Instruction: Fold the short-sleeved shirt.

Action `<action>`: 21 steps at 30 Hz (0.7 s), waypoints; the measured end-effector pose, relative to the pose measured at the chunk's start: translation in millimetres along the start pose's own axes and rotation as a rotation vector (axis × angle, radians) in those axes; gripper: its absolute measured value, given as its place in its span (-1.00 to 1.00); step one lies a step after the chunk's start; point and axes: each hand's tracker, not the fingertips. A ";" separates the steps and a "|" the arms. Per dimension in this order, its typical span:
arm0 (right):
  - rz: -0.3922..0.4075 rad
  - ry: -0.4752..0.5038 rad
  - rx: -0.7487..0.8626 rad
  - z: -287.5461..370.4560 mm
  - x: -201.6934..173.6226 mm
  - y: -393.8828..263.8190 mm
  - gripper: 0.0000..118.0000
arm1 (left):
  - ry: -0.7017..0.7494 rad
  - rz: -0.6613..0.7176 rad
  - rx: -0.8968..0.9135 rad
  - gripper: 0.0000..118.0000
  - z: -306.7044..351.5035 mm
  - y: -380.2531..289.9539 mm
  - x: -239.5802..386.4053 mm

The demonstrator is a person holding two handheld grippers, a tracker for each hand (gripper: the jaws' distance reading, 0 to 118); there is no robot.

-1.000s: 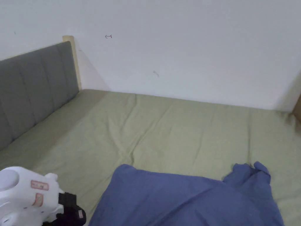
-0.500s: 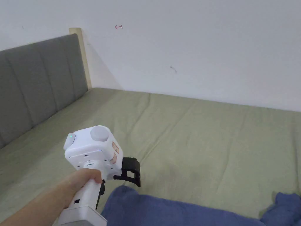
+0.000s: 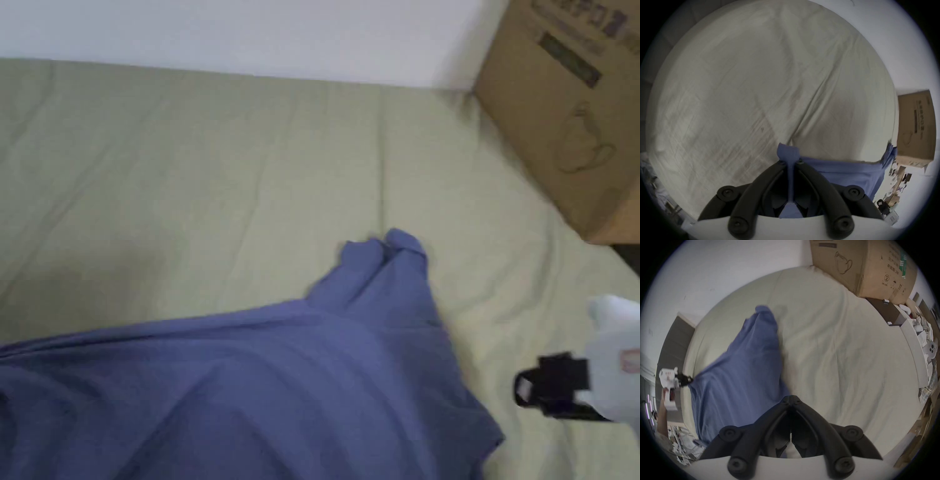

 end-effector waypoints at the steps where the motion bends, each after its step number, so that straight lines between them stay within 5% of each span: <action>1: 0.006 0.014 -0.001 -4.0 -0.8 7.3 -1.00 | 0.007 0.007 -0.001 -0.95 -5.7 -0.6 2.9; 2: 0.015 0.058 -0.008 -9.4 -1.9 15.1 -0.87 | 0.031 -0.001 0.020 -0.95 -10.4 4.5 2.1; 3: 0.015 0.075 -0.019 -14.2 -3.3 20.9 -0.35 | 0.047 -0.004 0.024 -0.95 -13.8 8.3 1.7; 5: 0.024 0.111 -0.089 -34.7 -1.7 38.0 1.00 | 0.081 -0.024 0.027 -0.95 -18.9 10.6 7.5; 12: 0.174 -0.106 -0.001 -103.5 -17.1 63.9 0.97 | 0.105 -0.060 0.064 -0.94 -19.7 16.7 1.1; 17: 0.116 -0.037 -0.006 -136.5 -11.3 64.4 0.97 | 0.078 -0.037 0.043 -0.94 -21.9 17.3 -2.8; 21: 0.167 -0.095 0.029 -129.2 -21.5 54.8 0.86 | 0.084 -0.046 0.045 -0.94 -22.3 14.5 -1.0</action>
